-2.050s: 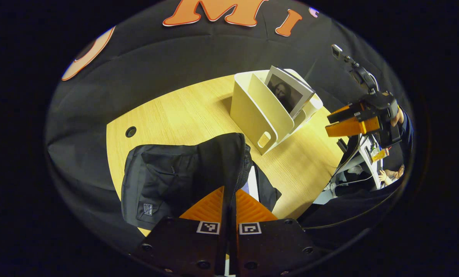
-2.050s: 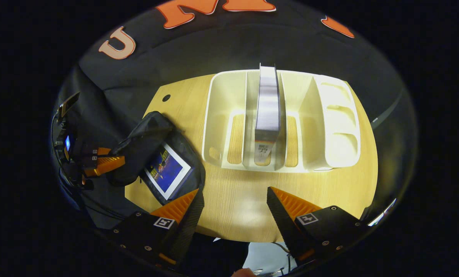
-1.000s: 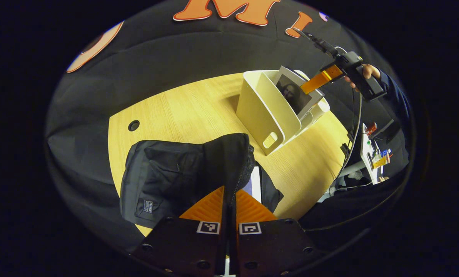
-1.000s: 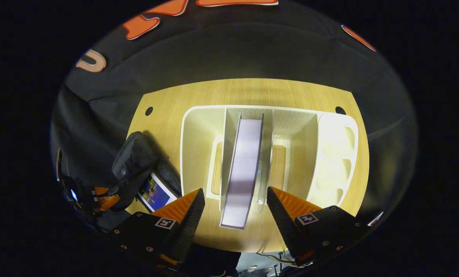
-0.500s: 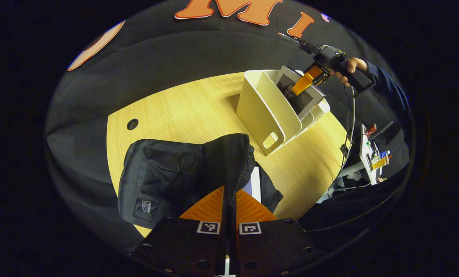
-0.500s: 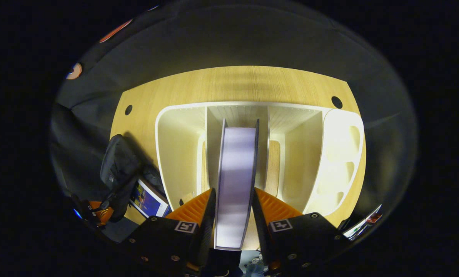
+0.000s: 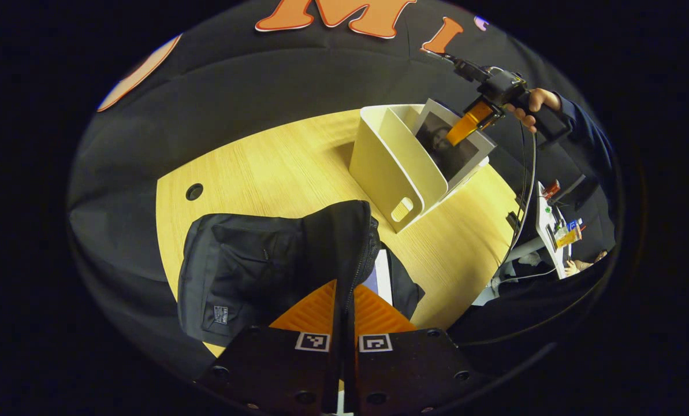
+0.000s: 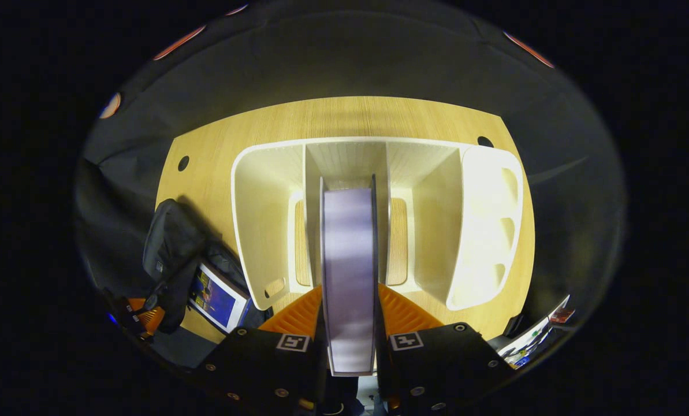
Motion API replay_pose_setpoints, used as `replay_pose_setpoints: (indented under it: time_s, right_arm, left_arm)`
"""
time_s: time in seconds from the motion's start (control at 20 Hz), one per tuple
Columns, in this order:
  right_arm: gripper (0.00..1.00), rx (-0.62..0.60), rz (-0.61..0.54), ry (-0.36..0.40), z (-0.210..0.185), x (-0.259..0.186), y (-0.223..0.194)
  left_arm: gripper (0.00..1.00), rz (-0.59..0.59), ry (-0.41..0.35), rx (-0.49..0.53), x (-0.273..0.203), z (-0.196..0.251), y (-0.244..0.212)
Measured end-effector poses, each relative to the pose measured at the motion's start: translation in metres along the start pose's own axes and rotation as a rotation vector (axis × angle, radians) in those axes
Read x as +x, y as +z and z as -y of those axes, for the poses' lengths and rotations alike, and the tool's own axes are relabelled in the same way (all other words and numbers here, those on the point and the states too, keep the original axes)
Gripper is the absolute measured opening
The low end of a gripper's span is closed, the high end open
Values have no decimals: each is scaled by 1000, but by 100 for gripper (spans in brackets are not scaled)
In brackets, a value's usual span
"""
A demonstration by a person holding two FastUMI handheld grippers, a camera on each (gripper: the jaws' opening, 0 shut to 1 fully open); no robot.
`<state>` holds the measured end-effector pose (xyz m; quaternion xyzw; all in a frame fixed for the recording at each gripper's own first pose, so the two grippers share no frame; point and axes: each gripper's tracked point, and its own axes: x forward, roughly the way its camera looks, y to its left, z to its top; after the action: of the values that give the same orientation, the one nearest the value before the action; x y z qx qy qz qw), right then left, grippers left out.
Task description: Open the schoolbag, grab two books from the bookshelf and put them into the schoolbag.
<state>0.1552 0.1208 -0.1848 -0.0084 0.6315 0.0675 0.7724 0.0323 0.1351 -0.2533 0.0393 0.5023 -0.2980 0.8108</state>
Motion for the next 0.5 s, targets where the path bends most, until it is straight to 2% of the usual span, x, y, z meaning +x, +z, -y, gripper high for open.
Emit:
replay_pose_setpoints:
  time_s: [0.5]
  right_arm:
    - [35, 50, 22, 3, -4, -25, -67]
  left_arm:
    - [5, 14, -22, 58, -3, 3, -2]
